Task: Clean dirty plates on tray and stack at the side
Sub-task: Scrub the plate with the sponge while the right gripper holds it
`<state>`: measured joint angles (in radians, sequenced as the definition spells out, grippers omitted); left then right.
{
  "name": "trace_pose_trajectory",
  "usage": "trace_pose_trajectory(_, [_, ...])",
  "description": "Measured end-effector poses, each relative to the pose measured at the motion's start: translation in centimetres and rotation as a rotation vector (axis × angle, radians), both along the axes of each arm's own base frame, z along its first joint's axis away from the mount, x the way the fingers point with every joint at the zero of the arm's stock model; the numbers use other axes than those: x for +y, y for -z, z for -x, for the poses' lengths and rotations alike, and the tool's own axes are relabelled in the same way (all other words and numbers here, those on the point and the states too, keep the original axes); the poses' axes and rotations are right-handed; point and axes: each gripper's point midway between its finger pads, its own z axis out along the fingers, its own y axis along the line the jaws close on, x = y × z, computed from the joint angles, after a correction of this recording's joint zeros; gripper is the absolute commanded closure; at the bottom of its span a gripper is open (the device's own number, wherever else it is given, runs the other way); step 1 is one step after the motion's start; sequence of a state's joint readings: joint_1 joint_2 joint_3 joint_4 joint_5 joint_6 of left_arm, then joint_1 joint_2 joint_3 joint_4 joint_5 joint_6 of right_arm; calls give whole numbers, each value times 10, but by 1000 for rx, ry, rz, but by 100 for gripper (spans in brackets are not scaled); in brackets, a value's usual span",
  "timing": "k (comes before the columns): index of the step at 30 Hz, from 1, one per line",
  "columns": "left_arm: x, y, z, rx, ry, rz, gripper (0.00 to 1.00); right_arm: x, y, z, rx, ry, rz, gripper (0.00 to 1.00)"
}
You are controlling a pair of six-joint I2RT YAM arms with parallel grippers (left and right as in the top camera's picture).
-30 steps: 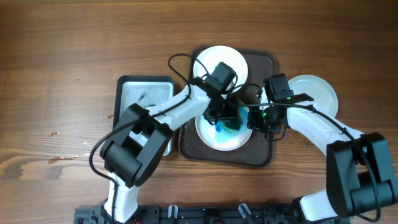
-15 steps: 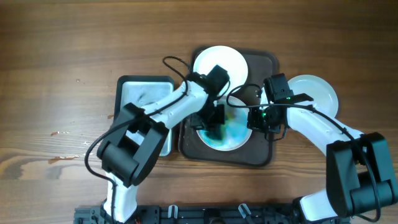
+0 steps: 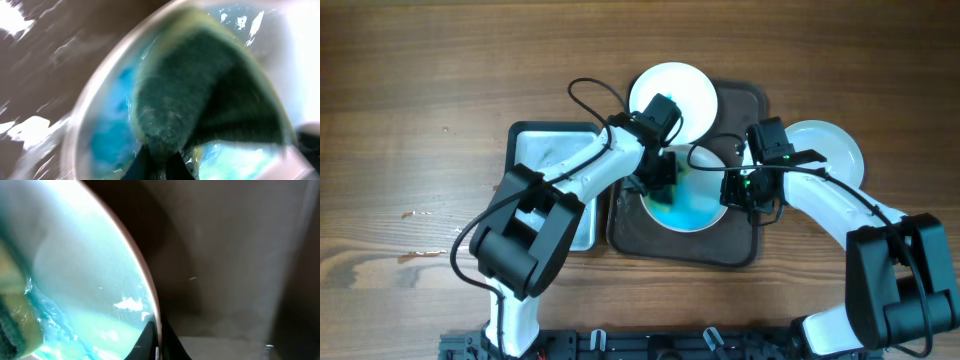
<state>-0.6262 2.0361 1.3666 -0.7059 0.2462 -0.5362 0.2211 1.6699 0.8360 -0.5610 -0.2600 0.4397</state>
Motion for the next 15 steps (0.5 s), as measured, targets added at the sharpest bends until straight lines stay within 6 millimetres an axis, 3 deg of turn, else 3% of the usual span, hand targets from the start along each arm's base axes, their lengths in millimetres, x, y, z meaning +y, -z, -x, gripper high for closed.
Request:
trace_pose_trajectory(3, [-34, -2, -3, -52, 51, 100, 96, -1, 0, -1, 0, 8, 2, 96])
trace_pose_trajectory(9, [-90, -2, 22, -45, 129, 227, 96, -1, 0, 0, 2, 8, 3, 96])
trace_pose_trajectory(15, [-93, -2, 27, -14, 113, 233, 96, -1, 0, 0, 2, 8, 4, 95])
